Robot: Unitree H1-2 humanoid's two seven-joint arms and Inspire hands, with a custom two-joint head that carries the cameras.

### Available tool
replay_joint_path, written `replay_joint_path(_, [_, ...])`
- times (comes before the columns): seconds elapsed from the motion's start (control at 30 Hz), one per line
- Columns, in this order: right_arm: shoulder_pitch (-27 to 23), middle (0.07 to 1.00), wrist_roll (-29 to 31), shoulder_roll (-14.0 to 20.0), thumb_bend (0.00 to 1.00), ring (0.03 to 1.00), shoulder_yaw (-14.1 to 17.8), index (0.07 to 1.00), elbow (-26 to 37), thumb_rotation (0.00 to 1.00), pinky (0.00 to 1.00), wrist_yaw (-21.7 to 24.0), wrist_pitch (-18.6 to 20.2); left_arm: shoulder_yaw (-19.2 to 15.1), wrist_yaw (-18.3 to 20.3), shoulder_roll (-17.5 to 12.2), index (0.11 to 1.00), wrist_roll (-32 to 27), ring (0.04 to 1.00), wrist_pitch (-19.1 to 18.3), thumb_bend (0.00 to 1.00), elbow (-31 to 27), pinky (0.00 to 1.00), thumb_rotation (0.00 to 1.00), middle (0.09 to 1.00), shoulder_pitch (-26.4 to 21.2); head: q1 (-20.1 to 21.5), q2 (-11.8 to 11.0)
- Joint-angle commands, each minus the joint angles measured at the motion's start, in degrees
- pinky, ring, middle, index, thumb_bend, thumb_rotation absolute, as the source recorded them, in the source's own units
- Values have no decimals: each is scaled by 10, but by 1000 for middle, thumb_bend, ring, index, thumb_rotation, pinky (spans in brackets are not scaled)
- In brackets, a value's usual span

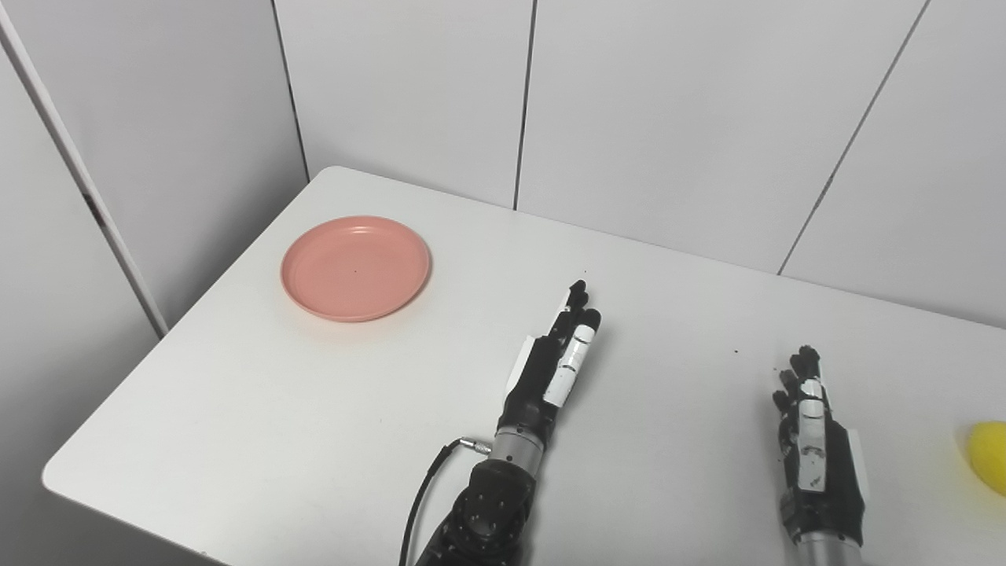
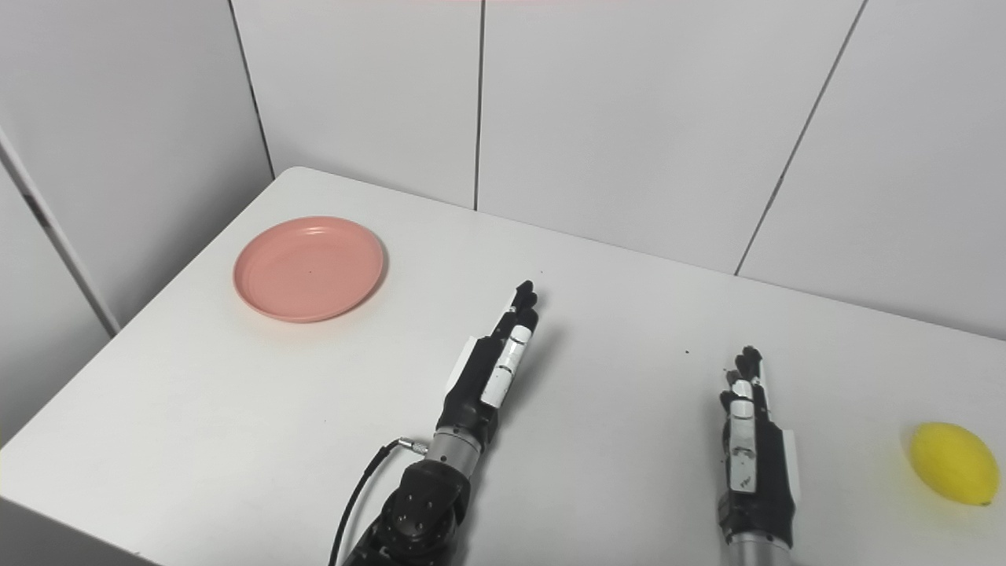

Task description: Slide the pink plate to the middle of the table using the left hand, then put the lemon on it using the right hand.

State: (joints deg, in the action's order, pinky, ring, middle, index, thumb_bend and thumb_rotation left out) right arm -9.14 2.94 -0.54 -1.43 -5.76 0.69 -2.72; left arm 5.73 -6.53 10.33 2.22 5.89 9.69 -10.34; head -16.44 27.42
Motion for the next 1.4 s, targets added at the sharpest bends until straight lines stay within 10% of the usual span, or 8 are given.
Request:
replay_joint_path(0.0, [11, 1000, 1, -3, 743, 1000, 2, 978, -31, 1000, 1000, 3, -26, 0, 19, -5, 991, -9, 1000, 24, 625, 0, 1000, 1000, 994, 6, 3, -2])
replay_joint_path(0.83, [4, 998, -5, -15, 701, 1000, 4, 972, -73, 1000, 1000, -5, -69, -95, -3, -44, 717, -52, 721, 69, 658, -31, 815, 1000, 728, -64, 6, -27])
replay_joint_path(1.37, [-6, 1000, -9, -17, 667, 1000, 4, 973, -97, 1000, 1000, -5, -91, -144, -14, -97, 699, -42, 713, 55, 689, -62, 794, 1000, 713, -93, -4, -40])
